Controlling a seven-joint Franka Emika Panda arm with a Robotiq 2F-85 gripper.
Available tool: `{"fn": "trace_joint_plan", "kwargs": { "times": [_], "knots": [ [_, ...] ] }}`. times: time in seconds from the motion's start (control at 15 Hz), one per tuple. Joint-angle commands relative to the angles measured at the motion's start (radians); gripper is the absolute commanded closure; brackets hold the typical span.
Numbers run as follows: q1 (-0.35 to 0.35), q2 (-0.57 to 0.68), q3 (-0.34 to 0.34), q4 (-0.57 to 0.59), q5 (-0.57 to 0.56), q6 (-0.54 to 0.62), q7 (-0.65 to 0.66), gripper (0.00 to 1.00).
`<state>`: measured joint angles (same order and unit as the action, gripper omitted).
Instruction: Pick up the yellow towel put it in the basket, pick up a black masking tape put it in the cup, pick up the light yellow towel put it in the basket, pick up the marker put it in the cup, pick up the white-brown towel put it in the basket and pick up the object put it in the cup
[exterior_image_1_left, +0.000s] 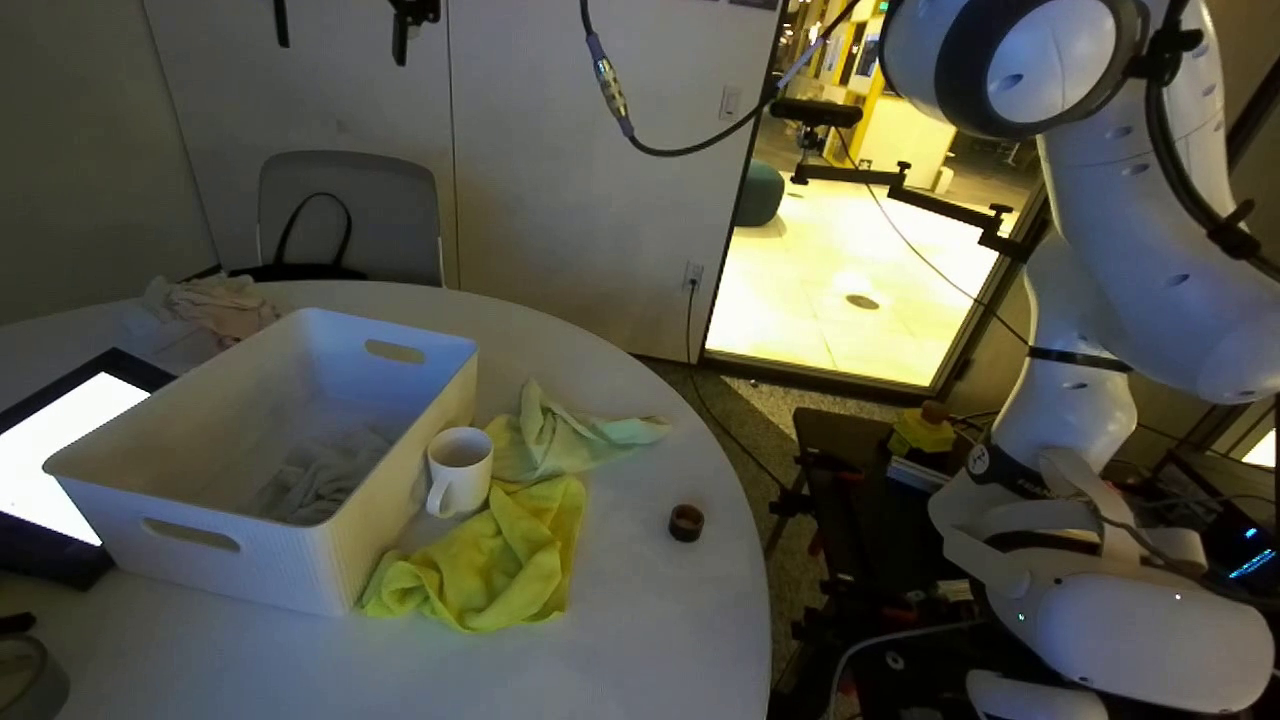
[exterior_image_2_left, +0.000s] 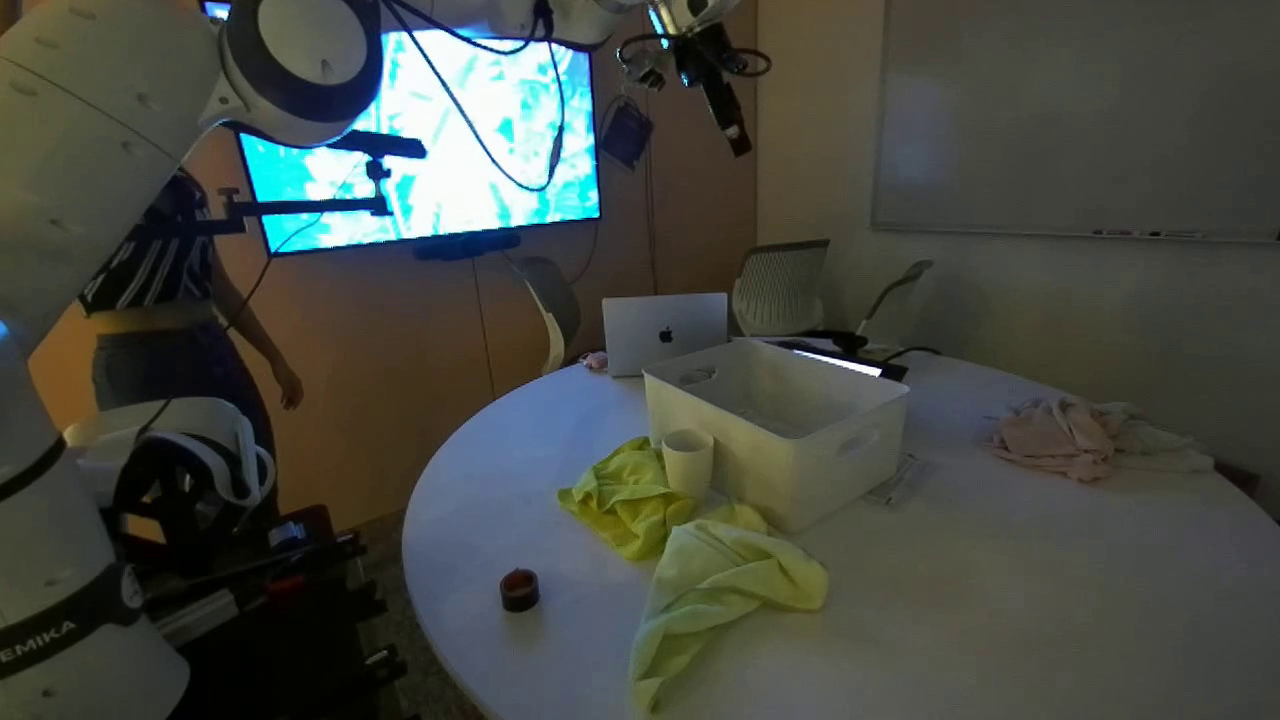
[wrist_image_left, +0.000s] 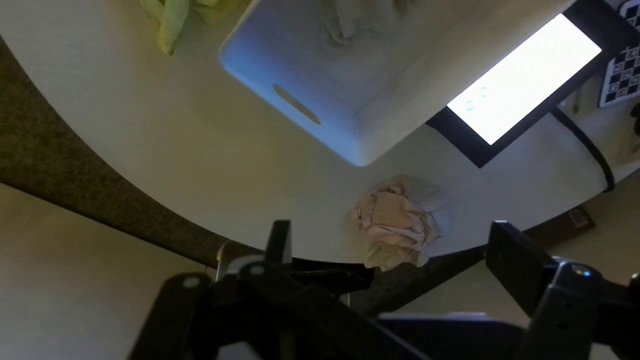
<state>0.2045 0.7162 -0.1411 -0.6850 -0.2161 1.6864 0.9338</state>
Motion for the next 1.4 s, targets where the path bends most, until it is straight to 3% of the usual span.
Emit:
{"fn": "trace_joint_plan", "kwargs": {
  "times": [0.0,0.47,1.07,1.33],
  "knots": [
    [-0.038,-0.108,0.020,-0.126,0.033,-0.045,-0.089,0.00],
    [-0.104,-0.316,0.019,-0.465,0.066,0.009,-0.227,0.00],
    [-0.132,-0.547,0.014,-0.911,0.093,0.124,-0.256,0.00],
    [-0.163,-0.645,0.044,-1.121,0.119,0.199,-0.277,0.00]
  ]
}}
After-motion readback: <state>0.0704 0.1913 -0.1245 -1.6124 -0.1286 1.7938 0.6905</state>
